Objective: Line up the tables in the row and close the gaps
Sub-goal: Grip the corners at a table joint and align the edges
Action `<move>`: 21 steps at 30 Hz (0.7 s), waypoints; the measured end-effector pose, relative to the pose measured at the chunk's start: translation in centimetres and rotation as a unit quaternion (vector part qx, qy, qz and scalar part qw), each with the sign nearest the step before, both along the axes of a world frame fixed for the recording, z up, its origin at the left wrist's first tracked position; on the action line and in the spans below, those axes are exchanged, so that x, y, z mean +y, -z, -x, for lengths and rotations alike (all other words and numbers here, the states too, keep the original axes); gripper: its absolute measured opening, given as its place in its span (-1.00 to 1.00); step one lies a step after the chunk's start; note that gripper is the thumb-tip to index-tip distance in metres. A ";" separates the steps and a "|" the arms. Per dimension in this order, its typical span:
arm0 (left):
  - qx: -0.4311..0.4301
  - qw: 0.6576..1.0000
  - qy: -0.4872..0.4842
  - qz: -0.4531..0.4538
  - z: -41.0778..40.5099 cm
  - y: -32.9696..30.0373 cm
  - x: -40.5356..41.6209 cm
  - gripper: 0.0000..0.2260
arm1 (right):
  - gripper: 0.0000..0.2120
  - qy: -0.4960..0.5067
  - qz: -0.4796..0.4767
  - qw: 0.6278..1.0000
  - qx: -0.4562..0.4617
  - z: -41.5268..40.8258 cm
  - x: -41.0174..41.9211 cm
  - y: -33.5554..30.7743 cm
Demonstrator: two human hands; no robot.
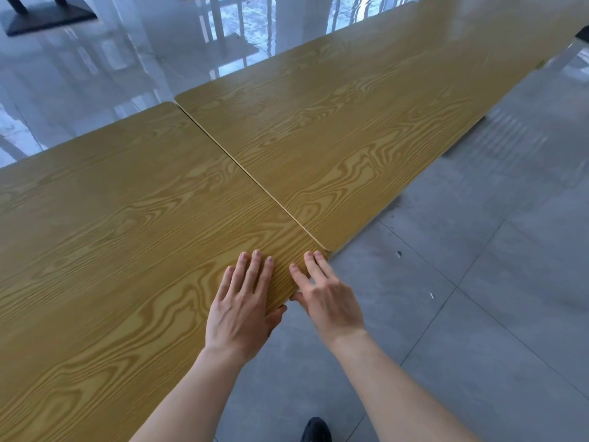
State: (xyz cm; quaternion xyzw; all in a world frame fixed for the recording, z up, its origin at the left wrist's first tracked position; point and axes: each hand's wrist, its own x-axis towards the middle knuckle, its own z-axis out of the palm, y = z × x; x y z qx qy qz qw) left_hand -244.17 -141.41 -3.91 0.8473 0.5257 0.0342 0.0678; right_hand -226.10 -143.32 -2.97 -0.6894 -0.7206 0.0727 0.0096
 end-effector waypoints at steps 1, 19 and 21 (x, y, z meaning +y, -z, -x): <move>0.004 1.000 -0.001 0.002 0.0 0.0 0.0 -0.21 | -0.36 0.001 -0.002 1.000 -0.003 0.0 0.0 0.0; -0.004 0.998 -0.018 0.066 4.0 -3.4 -1.1 -0.04 | -0.05 -0.003 0.054 0.999 0.004 2.3 -0.6 -4.7; -0.015 0.996 -0.030 0.078 5.1 -4.3 -1.2 -0.04 | -0.12 -0.022 0.067 0.997 -0.003 2.7 -0.6 -6.1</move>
